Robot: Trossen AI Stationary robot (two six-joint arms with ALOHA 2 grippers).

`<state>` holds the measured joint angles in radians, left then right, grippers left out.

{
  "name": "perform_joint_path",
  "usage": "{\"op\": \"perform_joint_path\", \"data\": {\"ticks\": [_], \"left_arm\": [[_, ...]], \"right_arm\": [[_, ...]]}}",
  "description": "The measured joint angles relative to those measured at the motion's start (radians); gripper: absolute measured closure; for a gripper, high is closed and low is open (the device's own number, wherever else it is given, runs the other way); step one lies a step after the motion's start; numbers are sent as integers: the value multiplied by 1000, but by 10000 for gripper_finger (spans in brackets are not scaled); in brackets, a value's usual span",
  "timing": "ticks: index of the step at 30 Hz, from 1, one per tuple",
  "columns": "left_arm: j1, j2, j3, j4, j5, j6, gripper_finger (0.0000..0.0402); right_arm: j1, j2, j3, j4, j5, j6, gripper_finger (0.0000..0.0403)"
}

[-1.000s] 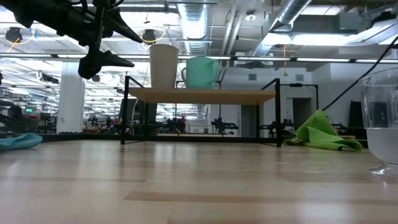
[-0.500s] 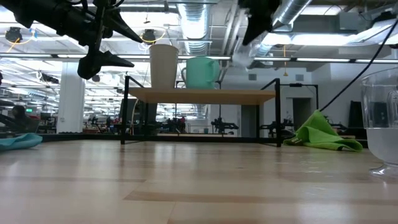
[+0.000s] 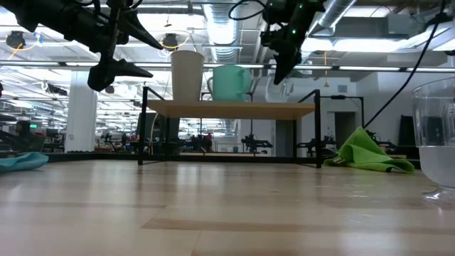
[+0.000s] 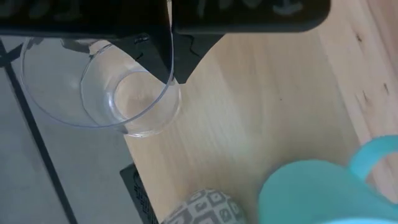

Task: Stack small to large cups/mugs on shelf
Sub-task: Put the top transparent mug on the shelf

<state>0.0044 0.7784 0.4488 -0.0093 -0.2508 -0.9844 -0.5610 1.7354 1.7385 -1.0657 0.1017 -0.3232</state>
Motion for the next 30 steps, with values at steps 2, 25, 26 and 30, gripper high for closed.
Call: {"op": "perform_joint_path", "data": {"ticks": [2, 25, 26, 30], "left_arm": [[0, 0, 0, 0, 0, 0, 141], [0, 0, 0, 0, 0, 0, 141], [0, 0, 0, 0, 0, 0, 141], [0, 0, 0, 0, 0, 0, 141]], "right_arm": [[0, 7, 0, 2, -2, 0, 391], [-2, 20, 1, -7, -63, 0, 339], [-3, 20, 1, -6, -63, 1, 336], [-3, 20, 1, -6, -63, 1, 324]]}}
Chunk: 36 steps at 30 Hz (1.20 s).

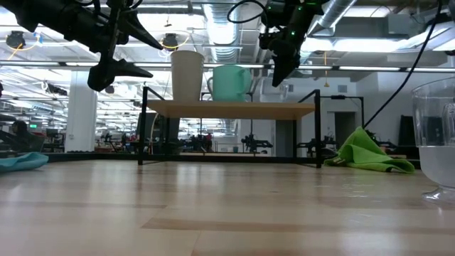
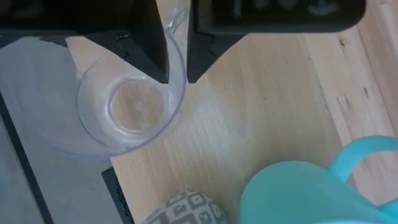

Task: Stack small to large cups/mugs on shelf
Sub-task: Put the top transparent mug on the shelf

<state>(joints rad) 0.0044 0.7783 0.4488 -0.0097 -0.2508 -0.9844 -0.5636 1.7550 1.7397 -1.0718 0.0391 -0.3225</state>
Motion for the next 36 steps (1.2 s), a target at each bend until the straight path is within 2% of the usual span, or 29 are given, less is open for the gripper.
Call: {"op": "perform_joint_path", "data": {"ticks": [20, 36], "left_arm": [[0, 0, 0, 0, 0, -6, 141], [0, 0, 0, 0, 3, -8, 141]], "right_arm": [[0, 0, 0, 3, 11, 0, 258], [-1, 0, -1, 43, 14, 0, 224]]}}
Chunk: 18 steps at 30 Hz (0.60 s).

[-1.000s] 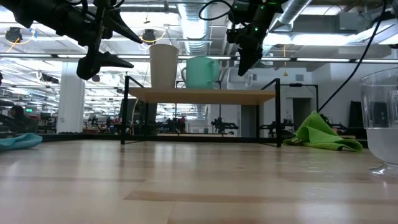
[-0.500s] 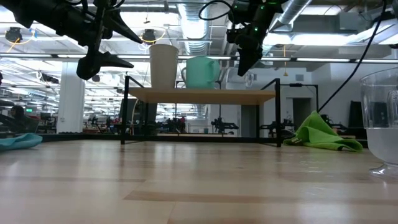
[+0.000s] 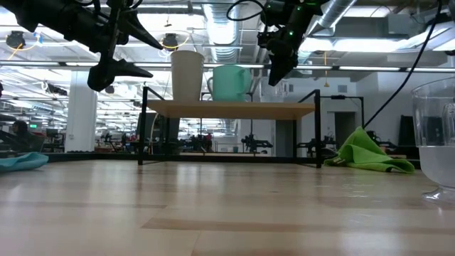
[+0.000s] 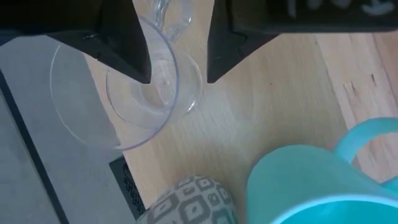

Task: Stack small to large cups/mugs on shelf
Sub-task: Put the top transparent mug on the shelf, then put the transparent mug on the shelf

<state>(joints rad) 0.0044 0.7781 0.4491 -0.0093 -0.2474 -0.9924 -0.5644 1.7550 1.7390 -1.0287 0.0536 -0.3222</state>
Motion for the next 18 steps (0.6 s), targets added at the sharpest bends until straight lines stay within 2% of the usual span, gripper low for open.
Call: {"op": "perform_joint_path", "data": {"ticks": [9, 18], "left_arm": [[0, 0, 0, 0, 1, 0, 141], [0, 0, 0, 0, 8, 0, 141]], "right_arm": [[1, 0, 13, 9, 21, 7, 202], [4, -1, 145, -38, 26, 26, 199]]}}
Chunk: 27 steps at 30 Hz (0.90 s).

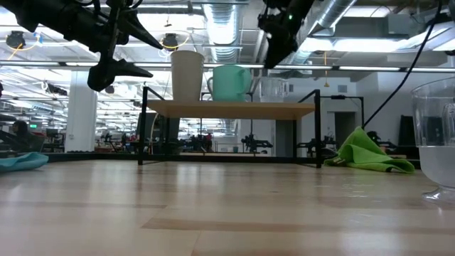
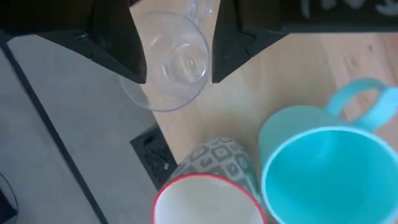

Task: Stack small to large cups/mugs on shelf
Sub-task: Put the transparent mug on the shelf

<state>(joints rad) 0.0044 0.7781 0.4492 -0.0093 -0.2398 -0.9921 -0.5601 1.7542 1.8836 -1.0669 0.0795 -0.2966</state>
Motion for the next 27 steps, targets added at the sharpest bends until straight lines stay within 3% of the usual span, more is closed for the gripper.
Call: {"op": "perform_joint_path", "data": {"ticks": [16, 27], "left_arm": [[0, 0, 0, 0, 26, 14, 141], [0, 0, 0, 0, 26, 20, 141]], "right_arm": [[183, -8, 454, -512, -1, 123, 208], [462, -211, 451, -504, -18, 476, 210]]}}
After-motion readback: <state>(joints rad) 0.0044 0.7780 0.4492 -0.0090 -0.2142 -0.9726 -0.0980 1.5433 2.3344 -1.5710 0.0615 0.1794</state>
